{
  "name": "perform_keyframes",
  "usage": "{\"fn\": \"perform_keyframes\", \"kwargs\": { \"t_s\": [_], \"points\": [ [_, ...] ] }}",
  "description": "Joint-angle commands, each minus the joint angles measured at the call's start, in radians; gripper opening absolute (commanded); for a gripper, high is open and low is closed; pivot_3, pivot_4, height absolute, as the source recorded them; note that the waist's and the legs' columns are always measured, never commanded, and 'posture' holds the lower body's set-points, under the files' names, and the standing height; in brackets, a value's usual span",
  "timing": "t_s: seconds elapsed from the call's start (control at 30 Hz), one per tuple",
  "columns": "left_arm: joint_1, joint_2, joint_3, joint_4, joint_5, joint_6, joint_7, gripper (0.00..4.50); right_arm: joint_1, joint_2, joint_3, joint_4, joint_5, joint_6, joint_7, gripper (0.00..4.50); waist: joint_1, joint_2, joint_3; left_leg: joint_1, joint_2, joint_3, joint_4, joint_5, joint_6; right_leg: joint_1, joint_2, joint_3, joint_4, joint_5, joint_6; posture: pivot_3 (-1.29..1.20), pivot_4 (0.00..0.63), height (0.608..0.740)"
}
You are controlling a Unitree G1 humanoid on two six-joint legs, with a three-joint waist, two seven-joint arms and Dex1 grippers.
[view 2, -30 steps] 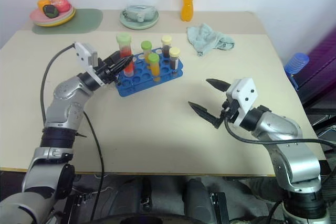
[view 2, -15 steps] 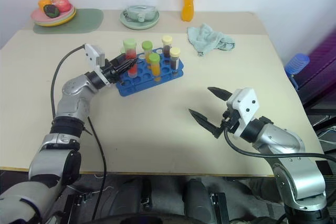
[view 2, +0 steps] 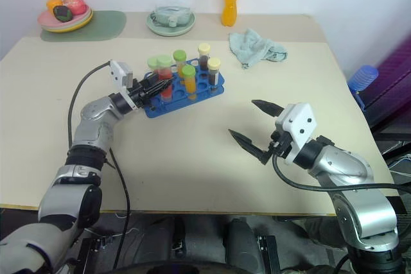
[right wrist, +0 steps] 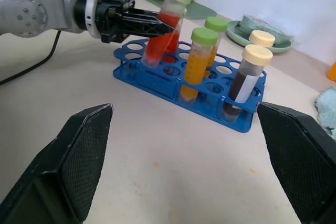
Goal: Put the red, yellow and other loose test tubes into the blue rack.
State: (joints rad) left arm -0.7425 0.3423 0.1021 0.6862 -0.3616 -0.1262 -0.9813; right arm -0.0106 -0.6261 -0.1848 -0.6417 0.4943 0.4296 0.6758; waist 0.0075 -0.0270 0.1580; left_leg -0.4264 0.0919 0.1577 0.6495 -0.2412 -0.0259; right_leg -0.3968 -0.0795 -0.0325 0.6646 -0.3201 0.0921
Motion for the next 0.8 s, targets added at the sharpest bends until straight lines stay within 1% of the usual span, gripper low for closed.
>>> {"fn": "perform_keyframes", "kwargs": {
  "t_s": [0.03, 0.5, 0.6, 0.7, 0.77, 0.8],
  "points": [
    [0.016, -0.014, 0.018, 0.025, 0.006, -0.027, 0.011, 0.83, -0.016, -0.005, -0.001, -0.006, -0.010, -0.036, 0.004, 4.50, 0.000, 0.000, 0.000, 0.000, 0.000, 0.000, 0.000, 0.000, 0.000, 0.000, 0.000, 0.000, 0.000, 0.000, 0.000, 0.00, 0.150, 0.740],
    [-0.039, -0.058, 0.030, 0.185, 0.056, -0.150, 0.056, 0.83, -0.023, -0.011, -0.006, 0.040, -0.032, -0.091, 0.023, 4.50, 0.001, 0.000, 0.000, 0.000, 0.000, 0.000, 0.000, 0.000, 0.000, 0.001, 0.000, 0.000, 0.000, 0.000, 0.000, 0.00, 0.150, 0.740],
    [-0.051, -0.063, 0.035, 0.217, 0.059, -0.172, 0.048, 0.83, -0.018, -0.010, -0.006, 0.041, -0.036, -0.098, 0.025, 4.50, 0.004, 0.000, 0.000, 0.000, 0.000, 0.000, 0.001, 0.000, 0.000, 0.001, 0.000, 0.000, 0.000, 0.000, 0.000, 0.00, 0.150, 0.740],
    [-0.029, -0.062, 0.031, 0.209, 0.041, -0.194, -0.036, 0.83, -0.014, -0.006, -0.005, 0.035, -0.039, -0.100, 0.022, 4.50, 0.004, 0.000, 0.000, 0.000, 0.000, -0.001, 0.002, 0.000, 0.000, 0.002, 0.000, -0.001, 0.001, 0.000, 0.000, 0.00, 0.150, 0.740],
    [-0.019, -0.063, 0.031, 0.203, 0.049, -0.213, -0.036, 1.85, -0.014, -0.007, -0.005, 0.035, -0.040, -0.101, 0.021, 4.50, 0.004, 0.000, 0.000, 0.000, 0.000, -0.001, 0.002, 0.000, 0.000, 0.002, 0.000, -0.001, 0.001, 0.000, 0.000, 0.00, 0.150, 0.740],
    [-0.015, -0.064, 0.031, 0.199, 0.053, -0.220, -0.032, 2.26, -0.013, -0.007, -0.005, 0.036, -0.040, -0.101, 0.022, 4.50, 0.004, 0.000, 0.000, 0.000, 0.000, -0.001, 0.001, 0.000, 0.000, 0.002, 0.000, -0.002, 0.000, 0.000, 0.000, 0.00, 0.150, 0.740]
  ]
}}
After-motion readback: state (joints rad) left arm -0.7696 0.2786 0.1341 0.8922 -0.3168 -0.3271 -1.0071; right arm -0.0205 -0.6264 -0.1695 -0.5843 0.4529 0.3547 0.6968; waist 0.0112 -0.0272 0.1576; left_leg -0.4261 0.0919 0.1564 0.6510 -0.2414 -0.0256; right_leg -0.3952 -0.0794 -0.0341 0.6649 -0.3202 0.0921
